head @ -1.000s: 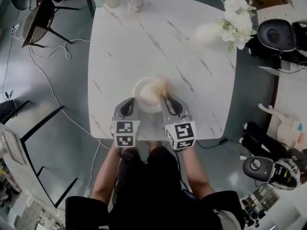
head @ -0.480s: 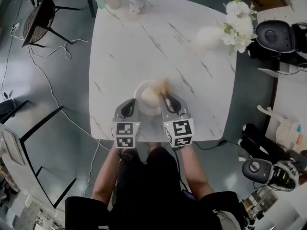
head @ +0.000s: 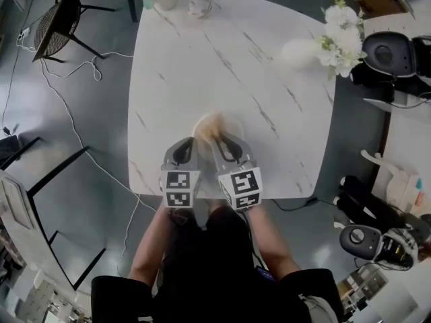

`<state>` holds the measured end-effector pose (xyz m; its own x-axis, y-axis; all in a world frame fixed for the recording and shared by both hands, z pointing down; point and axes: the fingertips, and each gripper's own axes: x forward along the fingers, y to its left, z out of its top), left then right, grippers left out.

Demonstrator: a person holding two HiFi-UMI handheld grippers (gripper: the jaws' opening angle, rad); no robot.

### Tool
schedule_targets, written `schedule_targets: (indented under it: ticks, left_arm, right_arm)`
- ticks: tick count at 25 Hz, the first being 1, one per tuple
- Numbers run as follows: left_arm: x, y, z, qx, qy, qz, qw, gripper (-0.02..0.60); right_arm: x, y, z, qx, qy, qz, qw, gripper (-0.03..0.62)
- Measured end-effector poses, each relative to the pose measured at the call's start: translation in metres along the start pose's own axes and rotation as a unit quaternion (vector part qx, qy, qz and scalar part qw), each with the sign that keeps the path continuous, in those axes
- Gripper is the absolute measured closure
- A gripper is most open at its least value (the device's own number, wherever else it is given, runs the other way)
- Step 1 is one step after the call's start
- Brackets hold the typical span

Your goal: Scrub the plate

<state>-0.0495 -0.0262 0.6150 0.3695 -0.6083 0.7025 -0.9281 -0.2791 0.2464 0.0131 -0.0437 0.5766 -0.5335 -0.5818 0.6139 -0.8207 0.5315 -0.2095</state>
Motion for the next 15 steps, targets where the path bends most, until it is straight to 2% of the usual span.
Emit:
schedule_targets:
  ticks: [5, 15]
  left_arm:
    - [0.000, 0.000, 0.000, 0.000, 0.000, -0.002, 1.0000, 0.574]
    - [0.001, 0.001, -0.001, -0.001, 0.000, -0.004, 1.0000, 0.574]
  right_arm:
    - [0.004, 0.015, -0.002, -0.004, 0.003, 0.017, 1.000, 0.525]
    - [-0.008, 0.005, 0.007, -0.003, -0.011, 0.001, 1.000, 0.525]
